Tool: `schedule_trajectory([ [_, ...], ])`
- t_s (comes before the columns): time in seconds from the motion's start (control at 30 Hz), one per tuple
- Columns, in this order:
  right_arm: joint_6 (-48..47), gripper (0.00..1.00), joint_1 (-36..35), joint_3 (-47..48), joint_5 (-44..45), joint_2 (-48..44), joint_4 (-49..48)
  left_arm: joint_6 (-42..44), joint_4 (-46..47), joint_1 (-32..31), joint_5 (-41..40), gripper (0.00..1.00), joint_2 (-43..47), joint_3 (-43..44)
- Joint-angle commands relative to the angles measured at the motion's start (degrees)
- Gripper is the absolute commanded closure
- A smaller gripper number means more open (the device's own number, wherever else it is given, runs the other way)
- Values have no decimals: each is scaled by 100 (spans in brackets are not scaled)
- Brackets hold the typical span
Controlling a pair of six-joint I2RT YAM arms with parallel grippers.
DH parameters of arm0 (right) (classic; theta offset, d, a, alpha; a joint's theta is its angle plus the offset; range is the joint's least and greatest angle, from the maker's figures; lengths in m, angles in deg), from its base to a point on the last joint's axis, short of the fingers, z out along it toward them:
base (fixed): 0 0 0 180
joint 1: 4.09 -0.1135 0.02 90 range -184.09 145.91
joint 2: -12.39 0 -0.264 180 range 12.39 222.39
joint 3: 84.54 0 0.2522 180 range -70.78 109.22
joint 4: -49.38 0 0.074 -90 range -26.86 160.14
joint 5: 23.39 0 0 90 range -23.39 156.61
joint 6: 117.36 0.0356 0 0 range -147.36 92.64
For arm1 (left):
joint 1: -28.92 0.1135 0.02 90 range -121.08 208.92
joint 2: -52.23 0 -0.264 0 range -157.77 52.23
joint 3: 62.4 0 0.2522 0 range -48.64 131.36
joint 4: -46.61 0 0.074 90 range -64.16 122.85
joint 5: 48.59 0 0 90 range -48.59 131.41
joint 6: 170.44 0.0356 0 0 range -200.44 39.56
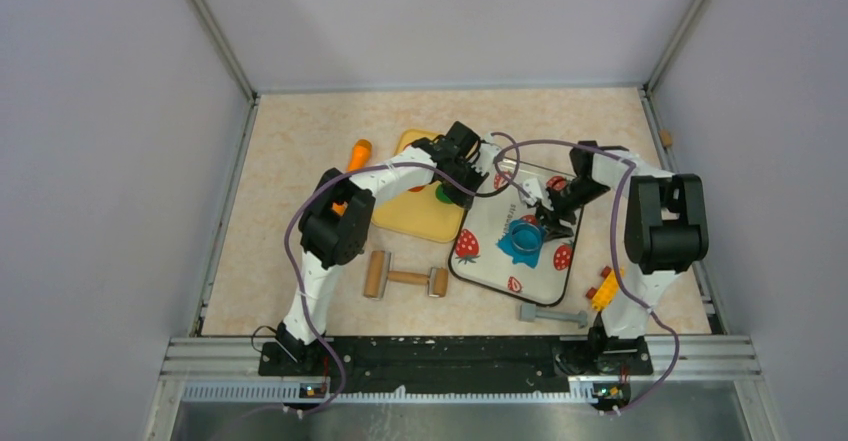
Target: Roll out the dumpling wrappers from the dough
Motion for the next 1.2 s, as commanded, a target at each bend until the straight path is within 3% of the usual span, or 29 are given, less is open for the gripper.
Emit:
schedule_trajectory([
  [0.0,-162,36,-135,-184,484,286,465,-38,-71,-3,1,100,-151,32],
  [0.23,32,52,-164,-404,785,292,75,-33,-44,-3,-56,100,-140,62],
  [0.4,167,72,-170,-690,867,56,-371,-9,-53,0,-85,100,-141,60],
  [0.57,221,91,-166,-722,748,-137,-121,-9,-49,-1,-99,100,-131,41],
  [1.17,570,93,-157,-601,293,-886,865,14,0,-17,-106,100,-173,41],
])
